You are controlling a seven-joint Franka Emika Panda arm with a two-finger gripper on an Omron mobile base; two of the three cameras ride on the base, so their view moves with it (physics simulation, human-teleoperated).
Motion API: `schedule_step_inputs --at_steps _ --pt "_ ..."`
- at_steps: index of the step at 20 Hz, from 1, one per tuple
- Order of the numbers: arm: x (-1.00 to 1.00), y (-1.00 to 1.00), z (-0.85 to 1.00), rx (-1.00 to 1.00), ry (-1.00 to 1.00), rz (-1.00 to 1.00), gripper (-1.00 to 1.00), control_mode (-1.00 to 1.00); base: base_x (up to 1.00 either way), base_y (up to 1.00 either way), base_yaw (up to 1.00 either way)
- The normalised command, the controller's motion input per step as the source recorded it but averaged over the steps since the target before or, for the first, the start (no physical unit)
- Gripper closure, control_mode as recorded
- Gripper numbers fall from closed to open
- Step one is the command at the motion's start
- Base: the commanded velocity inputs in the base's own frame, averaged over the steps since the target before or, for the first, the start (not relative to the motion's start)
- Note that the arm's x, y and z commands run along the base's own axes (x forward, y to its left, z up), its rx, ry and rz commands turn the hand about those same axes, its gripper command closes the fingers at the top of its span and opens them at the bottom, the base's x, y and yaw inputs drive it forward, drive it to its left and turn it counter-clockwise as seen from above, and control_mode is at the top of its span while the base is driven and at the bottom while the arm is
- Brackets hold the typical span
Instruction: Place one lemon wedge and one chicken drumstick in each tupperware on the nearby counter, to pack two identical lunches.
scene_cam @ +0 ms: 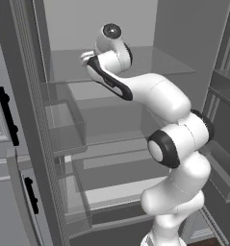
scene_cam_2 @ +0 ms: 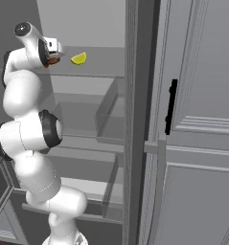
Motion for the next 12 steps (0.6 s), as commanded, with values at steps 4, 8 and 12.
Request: schedule_step_inputs --at_steps 4,8,12 --pt "0.00 0.09 -0.11 0.00 0.00 0.00 -1.00 -1.00 0.00 0.00 0.00" --pt "0.00 0.12 -0.29 0.00 0.00 0.00 -1.00 -1.00 0.00 0.00 0.00" --pt "0.15 0.11 -0.22 -0.03 0.00 0.00 -1.00 -1.00 0.00 0.00 0.00"
